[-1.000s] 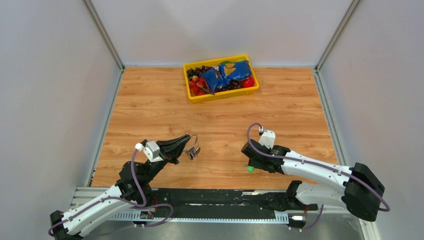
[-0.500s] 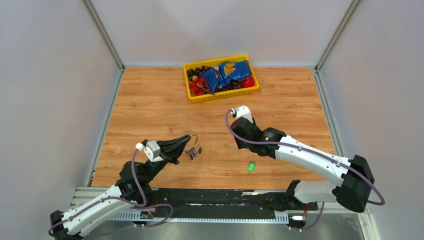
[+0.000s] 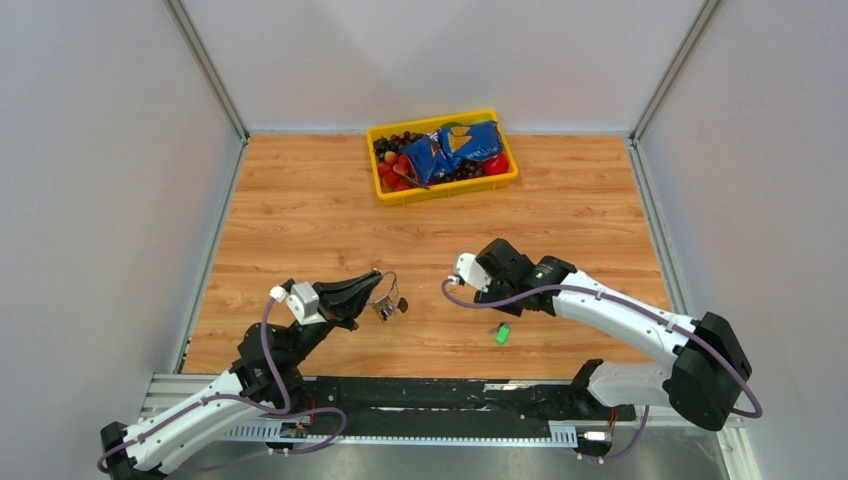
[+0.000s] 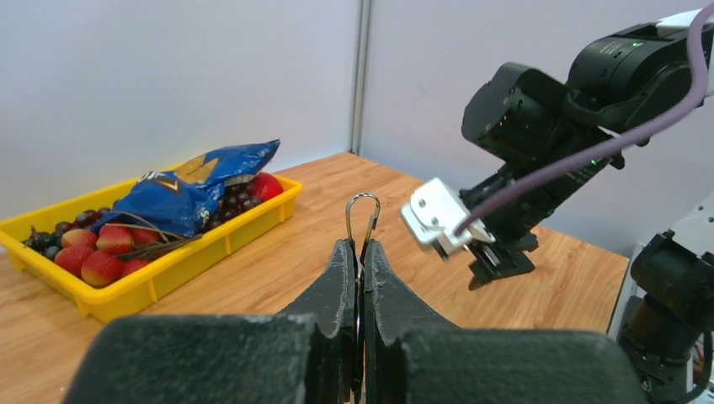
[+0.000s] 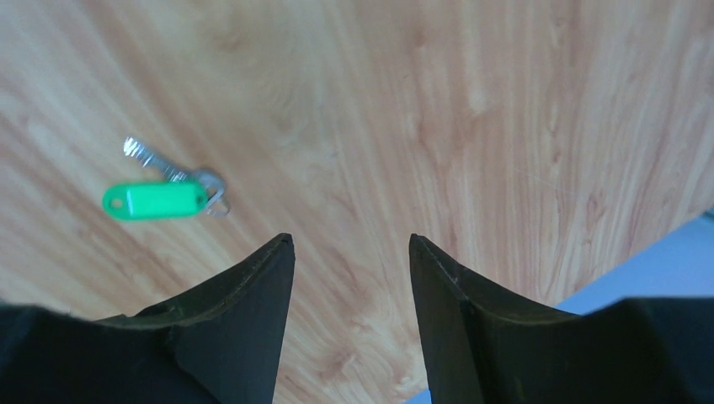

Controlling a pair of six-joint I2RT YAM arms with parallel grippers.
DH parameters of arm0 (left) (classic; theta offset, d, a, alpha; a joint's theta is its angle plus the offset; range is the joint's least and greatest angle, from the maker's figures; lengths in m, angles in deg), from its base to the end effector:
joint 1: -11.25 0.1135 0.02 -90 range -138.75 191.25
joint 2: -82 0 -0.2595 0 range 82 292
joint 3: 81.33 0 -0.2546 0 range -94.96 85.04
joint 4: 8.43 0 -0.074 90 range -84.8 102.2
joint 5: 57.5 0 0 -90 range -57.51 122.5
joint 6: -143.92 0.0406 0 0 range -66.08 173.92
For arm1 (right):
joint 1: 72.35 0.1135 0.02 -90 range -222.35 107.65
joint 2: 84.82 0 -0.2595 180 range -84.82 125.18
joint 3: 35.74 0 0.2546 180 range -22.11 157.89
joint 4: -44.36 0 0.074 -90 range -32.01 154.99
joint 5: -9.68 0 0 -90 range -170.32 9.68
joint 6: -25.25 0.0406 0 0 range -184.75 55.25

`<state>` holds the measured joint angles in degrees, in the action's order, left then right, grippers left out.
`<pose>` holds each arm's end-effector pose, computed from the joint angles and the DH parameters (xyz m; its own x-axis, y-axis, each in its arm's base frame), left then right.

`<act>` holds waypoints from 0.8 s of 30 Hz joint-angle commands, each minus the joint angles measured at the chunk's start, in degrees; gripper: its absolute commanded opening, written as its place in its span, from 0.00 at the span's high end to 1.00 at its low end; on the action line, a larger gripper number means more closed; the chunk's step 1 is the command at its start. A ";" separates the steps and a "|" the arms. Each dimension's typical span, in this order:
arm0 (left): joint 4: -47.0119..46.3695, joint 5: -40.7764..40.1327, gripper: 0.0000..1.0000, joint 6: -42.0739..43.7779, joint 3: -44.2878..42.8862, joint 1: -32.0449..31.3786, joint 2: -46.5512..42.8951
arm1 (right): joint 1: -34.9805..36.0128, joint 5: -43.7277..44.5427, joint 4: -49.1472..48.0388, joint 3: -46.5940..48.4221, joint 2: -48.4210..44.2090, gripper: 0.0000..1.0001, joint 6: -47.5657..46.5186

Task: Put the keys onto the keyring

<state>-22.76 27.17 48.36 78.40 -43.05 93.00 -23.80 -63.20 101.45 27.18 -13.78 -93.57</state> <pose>0.0739 -0.0964 0.2498 0.1590 -0.3866 -0.9084 0.7780 0.6156 -0.1258 0.1645 0.1683 0.2206 -0.2206 -0.9457 -0.2385 -0.8457 0.3073 -0.4363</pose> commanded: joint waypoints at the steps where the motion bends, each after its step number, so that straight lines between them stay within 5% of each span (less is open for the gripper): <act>1: -1.71 1.30 1.00 -1.37 -2.36 -0.12 -2.27 | -0.88 -13.61 7.98 -2.55 -4.47 0.43 -18.17; 8: -1.22 0.93 1.00 -1.63 -2.22 -0.10 -4.27 | -1.28 -20.13 11.54 -9.16 -12.14 0.48 -29.90; 24: -1.94 1.55 1.00 -2.55 -1.81 -0.13 -3.87 | -1.26 -23.94 -0.03 -16.83 -13.27 0.53 -40.09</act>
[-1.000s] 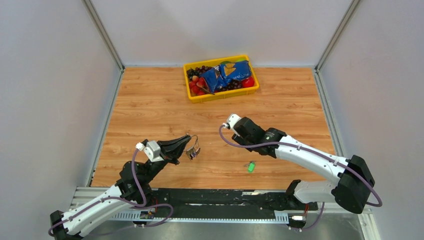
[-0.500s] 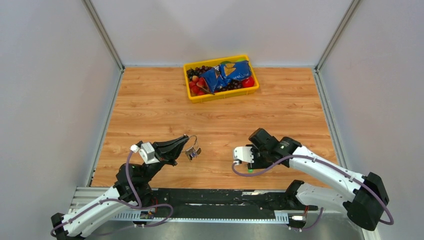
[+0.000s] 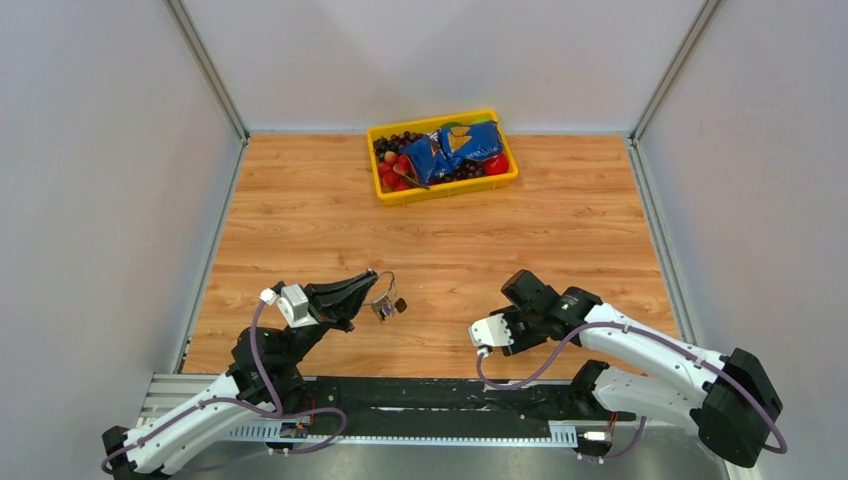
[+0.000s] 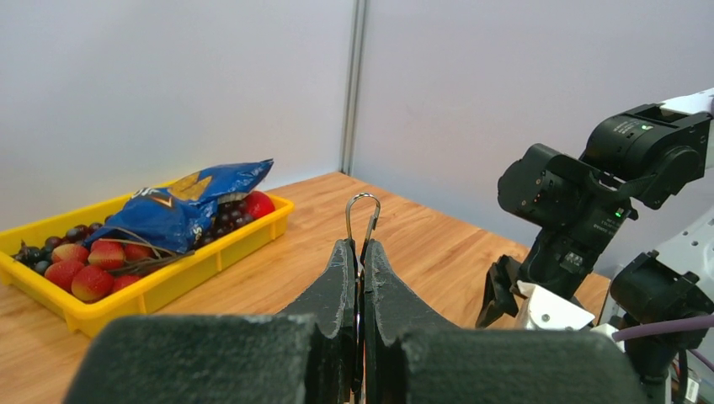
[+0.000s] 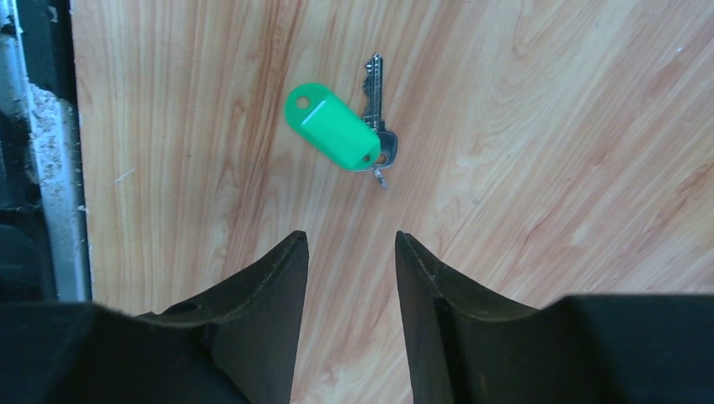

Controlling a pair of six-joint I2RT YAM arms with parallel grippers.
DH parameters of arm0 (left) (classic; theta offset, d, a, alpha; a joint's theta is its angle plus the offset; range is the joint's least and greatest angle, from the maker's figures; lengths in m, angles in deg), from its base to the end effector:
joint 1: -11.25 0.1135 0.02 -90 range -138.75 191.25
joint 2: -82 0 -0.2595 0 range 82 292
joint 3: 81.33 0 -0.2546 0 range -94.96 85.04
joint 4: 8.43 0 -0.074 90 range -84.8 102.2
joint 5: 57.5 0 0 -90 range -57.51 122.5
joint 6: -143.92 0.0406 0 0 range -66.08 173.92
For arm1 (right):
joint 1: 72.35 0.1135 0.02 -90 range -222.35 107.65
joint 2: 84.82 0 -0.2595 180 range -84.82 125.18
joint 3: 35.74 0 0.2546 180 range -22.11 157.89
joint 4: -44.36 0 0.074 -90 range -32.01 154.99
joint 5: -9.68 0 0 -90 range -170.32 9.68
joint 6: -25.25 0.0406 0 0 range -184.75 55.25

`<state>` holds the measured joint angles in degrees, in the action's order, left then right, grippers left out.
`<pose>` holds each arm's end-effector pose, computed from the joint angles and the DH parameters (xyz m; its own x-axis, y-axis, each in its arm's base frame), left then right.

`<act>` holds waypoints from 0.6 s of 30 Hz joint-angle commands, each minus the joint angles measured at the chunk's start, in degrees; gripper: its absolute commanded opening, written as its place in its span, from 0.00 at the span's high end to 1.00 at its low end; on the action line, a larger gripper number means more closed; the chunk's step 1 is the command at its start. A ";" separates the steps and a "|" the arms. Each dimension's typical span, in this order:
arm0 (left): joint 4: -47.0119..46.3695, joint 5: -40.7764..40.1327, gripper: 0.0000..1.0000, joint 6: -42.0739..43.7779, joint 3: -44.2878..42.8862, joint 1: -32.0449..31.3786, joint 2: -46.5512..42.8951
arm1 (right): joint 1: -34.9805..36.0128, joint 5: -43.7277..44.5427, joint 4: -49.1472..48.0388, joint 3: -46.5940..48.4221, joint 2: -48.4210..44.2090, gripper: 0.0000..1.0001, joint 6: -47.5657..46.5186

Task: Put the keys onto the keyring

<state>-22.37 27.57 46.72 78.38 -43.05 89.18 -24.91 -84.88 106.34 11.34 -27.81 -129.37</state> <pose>0.0684 -0.0893 0.2557 0.1675 -0.4471 -0.8787 0.7916 0.5922 -0.1504 0.1092 0.1237 0.1784 0.4029 -0.8928 -0.2014 -0.9027 -0.3514 -0.2481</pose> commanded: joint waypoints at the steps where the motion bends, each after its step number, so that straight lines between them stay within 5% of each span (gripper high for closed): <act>1: -2.32 1.24 1.00 -0.94 -1.78 -0.11 0.03 | -0.18 -2.15 -5.27 -0.91 1.22 0.54 -4.38; 18: -2.71 1.94 1.00 -2.02 -1.34 -0.14 -0.58 | -1.42 -2.54 -9.02 -0.41 7.01 0.60 -5.43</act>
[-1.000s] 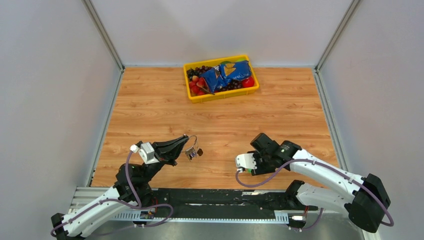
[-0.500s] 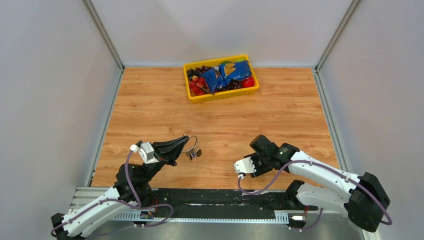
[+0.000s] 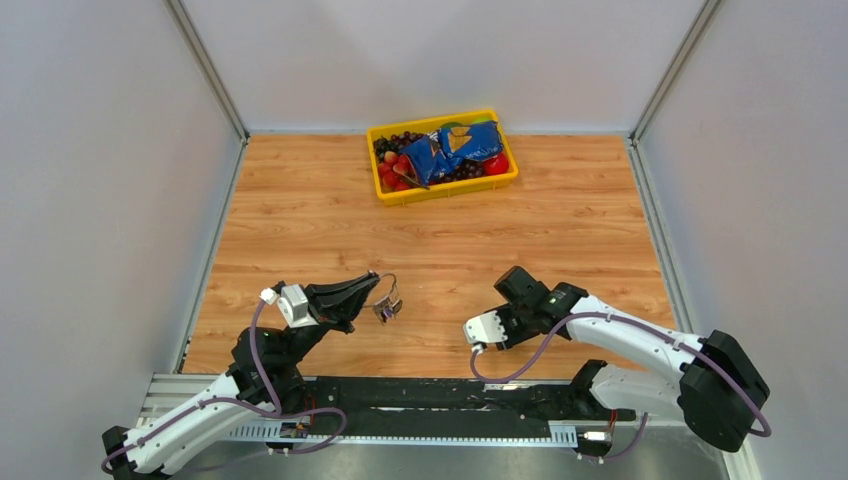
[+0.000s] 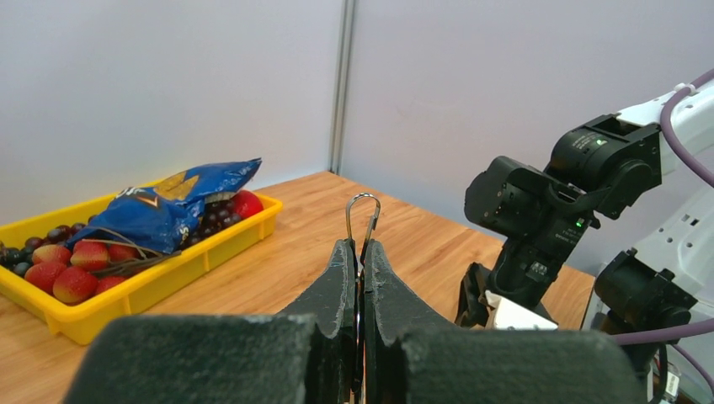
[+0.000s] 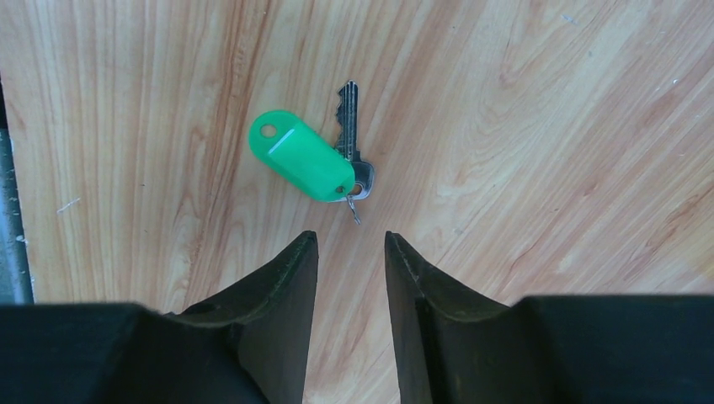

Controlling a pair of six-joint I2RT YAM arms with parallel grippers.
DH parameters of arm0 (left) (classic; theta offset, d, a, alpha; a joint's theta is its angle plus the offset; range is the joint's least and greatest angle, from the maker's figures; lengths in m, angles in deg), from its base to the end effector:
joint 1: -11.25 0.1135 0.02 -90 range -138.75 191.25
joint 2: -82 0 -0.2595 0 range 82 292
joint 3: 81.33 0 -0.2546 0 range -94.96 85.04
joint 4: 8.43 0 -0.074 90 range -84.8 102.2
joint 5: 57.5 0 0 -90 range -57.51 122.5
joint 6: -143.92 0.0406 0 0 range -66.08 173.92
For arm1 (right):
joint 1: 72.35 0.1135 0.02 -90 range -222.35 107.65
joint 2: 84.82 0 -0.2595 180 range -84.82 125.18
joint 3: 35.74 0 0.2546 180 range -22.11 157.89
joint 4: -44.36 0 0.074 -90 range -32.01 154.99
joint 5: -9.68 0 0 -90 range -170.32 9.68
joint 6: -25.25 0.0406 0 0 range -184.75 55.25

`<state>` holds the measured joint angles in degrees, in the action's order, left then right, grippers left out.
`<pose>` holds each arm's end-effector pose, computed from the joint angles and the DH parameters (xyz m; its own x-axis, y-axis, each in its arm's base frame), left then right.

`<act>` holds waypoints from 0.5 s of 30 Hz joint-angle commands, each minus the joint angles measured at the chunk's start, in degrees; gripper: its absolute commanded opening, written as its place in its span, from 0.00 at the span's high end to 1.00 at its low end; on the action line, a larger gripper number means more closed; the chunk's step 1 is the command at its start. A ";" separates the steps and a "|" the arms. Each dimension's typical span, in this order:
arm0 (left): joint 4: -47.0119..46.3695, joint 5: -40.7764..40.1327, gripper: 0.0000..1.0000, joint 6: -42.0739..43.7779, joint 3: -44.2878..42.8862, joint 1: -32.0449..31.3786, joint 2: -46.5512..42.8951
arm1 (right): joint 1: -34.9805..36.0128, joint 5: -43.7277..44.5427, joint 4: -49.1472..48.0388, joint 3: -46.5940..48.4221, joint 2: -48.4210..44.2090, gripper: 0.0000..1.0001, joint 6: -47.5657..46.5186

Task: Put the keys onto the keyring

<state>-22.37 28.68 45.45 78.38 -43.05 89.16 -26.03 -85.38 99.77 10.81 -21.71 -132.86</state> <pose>0.0678 -0.0897 0.2558 0.1484 -0.4584 -0.8763 0.8063 0.5691 -0.1611 0.1232 0.1342 0.1636 0.4411 -0.8764 -0.1932 -0.8850 -0.3890 -0.2559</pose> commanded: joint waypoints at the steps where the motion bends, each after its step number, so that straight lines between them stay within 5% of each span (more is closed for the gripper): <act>1: -2.74 0.89 1.00 -0.80 -1.36 -0.18 -0.59 | -0.40 -2.06 -2.46 0.21 1.32 0.61 -1.95; 15: -2.46 1.09 1.00 -1.15 -1.22 -0.14 -1.31 | -0.43 -2.83 -3.28 0.47 3.39 0.66 -1.92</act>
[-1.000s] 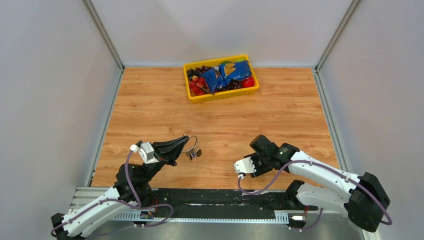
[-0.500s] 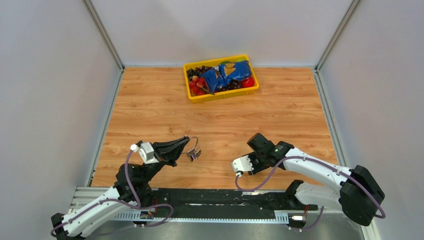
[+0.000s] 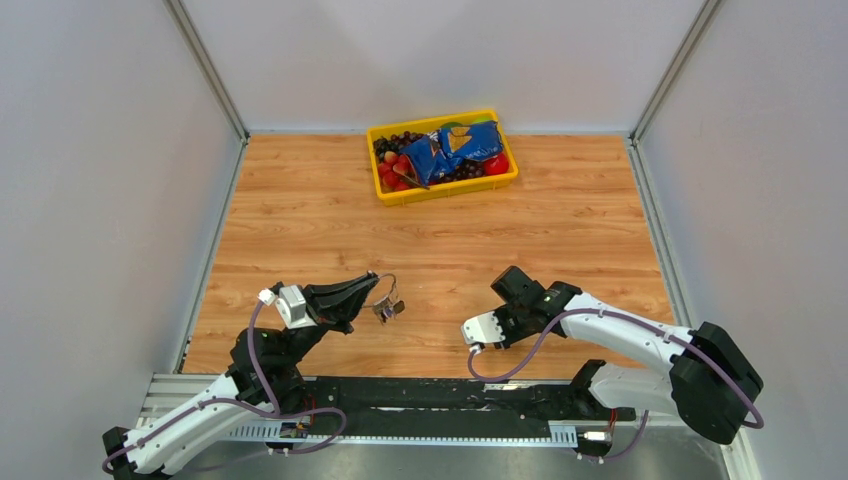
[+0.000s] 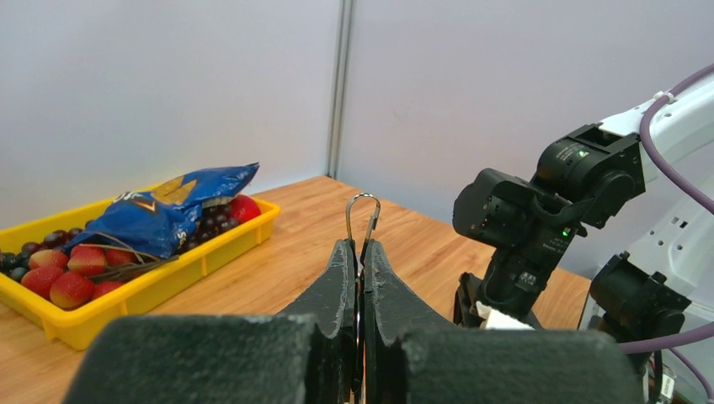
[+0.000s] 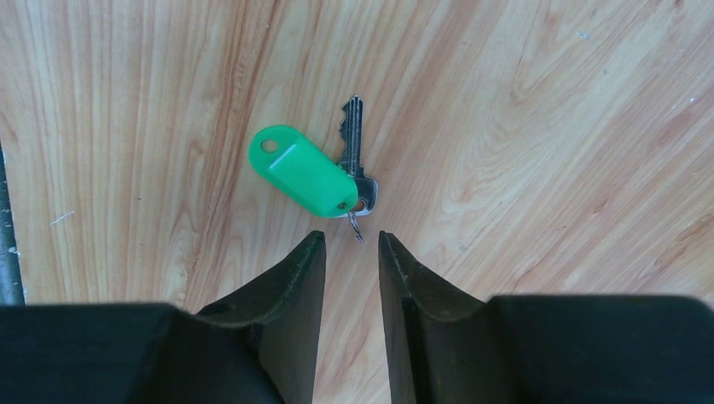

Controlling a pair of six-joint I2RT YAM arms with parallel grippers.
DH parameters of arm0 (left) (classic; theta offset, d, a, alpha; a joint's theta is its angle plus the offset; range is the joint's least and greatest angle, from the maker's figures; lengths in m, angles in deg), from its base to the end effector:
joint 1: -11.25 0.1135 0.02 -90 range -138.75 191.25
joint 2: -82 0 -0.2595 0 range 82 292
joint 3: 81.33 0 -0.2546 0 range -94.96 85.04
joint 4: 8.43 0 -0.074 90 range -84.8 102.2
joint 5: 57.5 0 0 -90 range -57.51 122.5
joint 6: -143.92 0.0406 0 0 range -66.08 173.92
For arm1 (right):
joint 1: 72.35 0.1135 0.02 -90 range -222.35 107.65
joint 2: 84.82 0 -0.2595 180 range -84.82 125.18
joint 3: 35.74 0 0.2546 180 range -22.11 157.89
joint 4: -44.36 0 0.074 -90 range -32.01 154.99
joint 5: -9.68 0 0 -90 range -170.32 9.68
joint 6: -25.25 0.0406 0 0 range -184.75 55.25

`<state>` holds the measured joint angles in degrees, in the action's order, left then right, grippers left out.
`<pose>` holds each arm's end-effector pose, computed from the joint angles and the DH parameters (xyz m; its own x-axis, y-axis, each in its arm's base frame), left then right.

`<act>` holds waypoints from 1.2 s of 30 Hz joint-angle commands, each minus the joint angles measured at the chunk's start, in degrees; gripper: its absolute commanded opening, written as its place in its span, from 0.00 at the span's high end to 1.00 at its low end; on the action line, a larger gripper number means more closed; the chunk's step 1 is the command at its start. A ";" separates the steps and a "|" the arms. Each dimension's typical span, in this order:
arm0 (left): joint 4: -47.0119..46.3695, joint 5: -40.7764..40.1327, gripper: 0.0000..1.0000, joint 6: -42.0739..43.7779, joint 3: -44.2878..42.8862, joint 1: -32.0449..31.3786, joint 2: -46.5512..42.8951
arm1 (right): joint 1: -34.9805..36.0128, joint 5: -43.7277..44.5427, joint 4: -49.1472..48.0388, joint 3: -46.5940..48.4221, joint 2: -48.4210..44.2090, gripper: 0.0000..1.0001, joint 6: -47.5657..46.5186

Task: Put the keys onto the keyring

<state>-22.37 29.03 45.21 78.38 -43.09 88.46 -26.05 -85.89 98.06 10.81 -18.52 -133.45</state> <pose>0.0665 -0.0885 0.2569 0.1504 -0.4689 -0.8704 0.8119 0.5609 -0.1619 0.1270 0.1386 0.1554 0.4476 -0.8738 -0.1902 -0.8853 -0.4032 -0.2316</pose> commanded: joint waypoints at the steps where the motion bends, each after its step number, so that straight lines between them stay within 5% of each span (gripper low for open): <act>1: -2.43 0.74 1.00 -0.94 -1.18 -0.07 -0.71 | -0.39 -2.39 -1.54 0.54 0.29 0.68 -1.34; 21: -2.01 0.74 1.00 -0.96 -1.11 -0.09 -1.33 | -0.34 -3.04 -1.57 0.89 1.41 0.83 -1.08; 25: -1.96 0.75 1.00 -0.96 -1.09 -0.11 -1.36 | -0.40 -3.05 -1.53 1.38 1.89 1.00 -0.82; 36: -2.13 0.64 1.00 -0.80 -0.91 -0.06 -1.15 | -0.37 -6.16 -1.29 4.95 -4.26 1.00 4.07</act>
<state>-22.37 29.03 45.17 78.38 -43.09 87.71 -26.07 -87.61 97.73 12.12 -17.65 -132.23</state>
